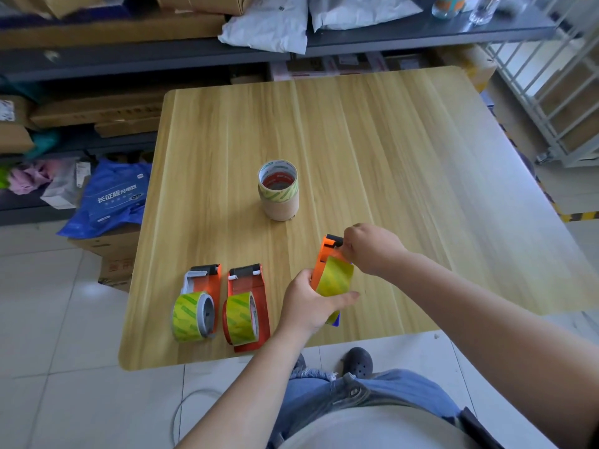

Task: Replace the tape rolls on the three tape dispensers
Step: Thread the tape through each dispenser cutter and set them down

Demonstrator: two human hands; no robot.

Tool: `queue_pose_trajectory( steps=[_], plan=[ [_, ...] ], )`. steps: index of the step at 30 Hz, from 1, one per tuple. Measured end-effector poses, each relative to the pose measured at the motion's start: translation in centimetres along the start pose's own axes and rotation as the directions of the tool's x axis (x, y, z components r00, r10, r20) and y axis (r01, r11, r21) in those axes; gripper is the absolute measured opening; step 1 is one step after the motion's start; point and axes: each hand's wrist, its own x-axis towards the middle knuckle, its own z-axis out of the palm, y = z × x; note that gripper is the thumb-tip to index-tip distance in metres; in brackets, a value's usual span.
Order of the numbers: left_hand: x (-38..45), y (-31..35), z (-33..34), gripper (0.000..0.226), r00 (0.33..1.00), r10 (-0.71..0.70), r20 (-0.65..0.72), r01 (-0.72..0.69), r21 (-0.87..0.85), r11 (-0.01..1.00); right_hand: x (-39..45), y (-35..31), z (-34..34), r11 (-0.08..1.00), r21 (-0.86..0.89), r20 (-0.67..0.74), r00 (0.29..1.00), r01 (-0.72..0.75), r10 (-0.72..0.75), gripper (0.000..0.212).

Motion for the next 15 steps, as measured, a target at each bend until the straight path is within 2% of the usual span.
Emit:
queue_pose_trajectory(
  steps=[2,4,10,15],
  plan=[
    [-0.1,0.2,0.3,0.047,1.0,-0.001,0.0,0.001,0.006,1.0,0.0,-0.2,-0.3,0.999,-0.04,0.022,1.0,-0.014,0.015,0.02],
    [-0.2,0.3,0.4,0.047,1.0,0.001,-0.014,-0.001,-0.005,1.0,0.1,-0.1,-0.5,0.998,-0.056,0.057,0.997,-0.042,0.045,0.027],
    [-0.1,0.5,0.9,0.047,1.0,0.016,0.017,-0.017,0.017,1.0,0.8,0.4,-0.8,0.989,-0.025,0.09,0.985,-0.143,0.145,0.035],
    [-0.3,0.9,1.4,0.037,1.0,-0.004,0.021,0.004,-0.004,1.0,0.7,0.3,-1.5,0.985,-0.044,0.127,0.977,-0.166,0.171,0.036]
  ],
)
